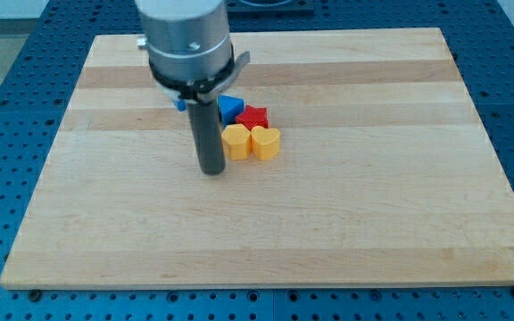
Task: Move yellow blocks and red star on left side slightly
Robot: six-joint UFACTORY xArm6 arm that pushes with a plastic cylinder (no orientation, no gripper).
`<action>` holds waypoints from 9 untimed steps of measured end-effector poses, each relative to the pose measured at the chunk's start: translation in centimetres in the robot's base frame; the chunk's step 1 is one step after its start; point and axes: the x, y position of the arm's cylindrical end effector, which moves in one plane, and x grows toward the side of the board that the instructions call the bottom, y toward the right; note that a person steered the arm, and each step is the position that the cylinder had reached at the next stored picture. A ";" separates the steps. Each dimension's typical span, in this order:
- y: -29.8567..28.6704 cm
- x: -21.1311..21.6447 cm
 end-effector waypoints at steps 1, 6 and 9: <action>-0.5 2.8; 13.2 -7.7; 5.1 -7.7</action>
